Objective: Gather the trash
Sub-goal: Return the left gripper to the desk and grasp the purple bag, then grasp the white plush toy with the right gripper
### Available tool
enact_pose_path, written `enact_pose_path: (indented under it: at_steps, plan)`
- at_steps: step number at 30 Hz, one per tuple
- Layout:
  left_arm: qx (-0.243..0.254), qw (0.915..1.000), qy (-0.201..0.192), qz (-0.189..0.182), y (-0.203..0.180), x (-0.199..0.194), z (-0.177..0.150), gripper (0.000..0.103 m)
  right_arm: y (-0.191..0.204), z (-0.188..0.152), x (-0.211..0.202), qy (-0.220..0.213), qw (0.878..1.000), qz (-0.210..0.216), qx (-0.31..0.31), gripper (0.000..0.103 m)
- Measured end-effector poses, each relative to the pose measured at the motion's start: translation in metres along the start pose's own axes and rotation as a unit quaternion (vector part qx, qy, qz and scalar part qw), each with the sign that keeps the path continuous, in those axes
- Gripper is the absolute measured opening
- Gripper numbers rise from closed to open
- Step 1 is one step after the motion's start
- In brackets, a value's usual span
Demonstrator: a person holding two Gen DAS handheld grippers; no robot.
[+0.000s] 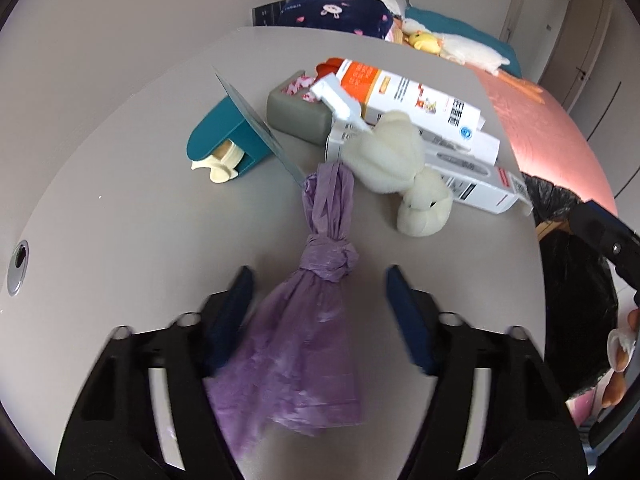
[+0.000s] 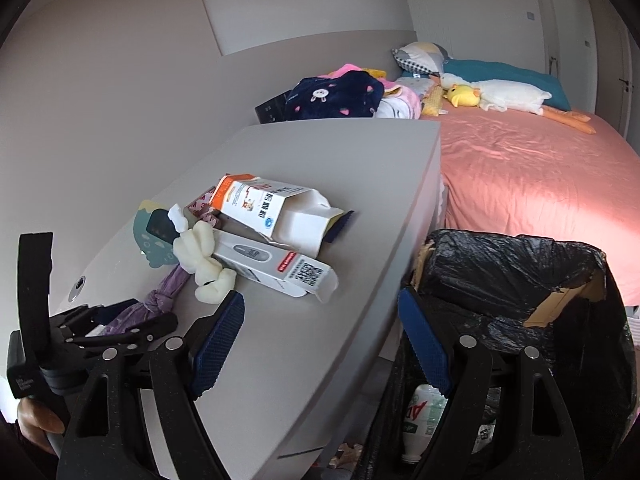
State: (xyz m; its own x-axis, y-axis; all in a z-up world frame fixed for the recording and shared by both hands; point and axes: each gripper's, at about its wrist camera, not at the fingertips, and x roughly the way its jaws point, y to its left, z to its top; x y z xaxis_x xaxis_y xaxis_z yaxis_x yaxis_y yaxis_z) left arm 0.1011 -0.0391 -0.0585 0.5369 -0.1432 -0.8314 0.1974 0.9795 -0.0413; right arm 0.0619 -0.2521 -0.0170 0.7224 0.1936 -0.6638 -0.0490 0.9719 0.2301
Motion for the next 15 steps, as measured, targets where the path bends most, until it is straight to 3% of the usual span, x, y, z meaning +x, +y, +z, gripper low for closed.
enact_pose_path:
  at_steps: [3, 8, 10, 15]
  plan:
    - [0.004, 0.9999, -0.009, 0.005, 0.002, -0.001, -0.002, 0.047, 0.01, 0.002, 0.01, 0.006, 1.0, 0.007, -0.008, 0.08]
    - [0.002, 0.9995, -0.021, 0.024, 0.009, -0.001, -0.006, 0.045, 0.028, 0.004, 0.024, 0.01, 0.999, 0.023, -0.02, 0.08]
    - [-0.008, 0.9996, -0.02, 0.016, 0.014, -0.003, -0.006, 0.045, 0.036, 0.006, 0.029, 0.013, 0.999, 0.026, -0.028, 0.08]
    - [-0.042, 0.9989, -0.02, -0.006, 0.028, -0.005, -0.004, 0.034, 0.055, 0.013, 0.044, 0.033, 0.997, 0.037, -0.057, 0.077]
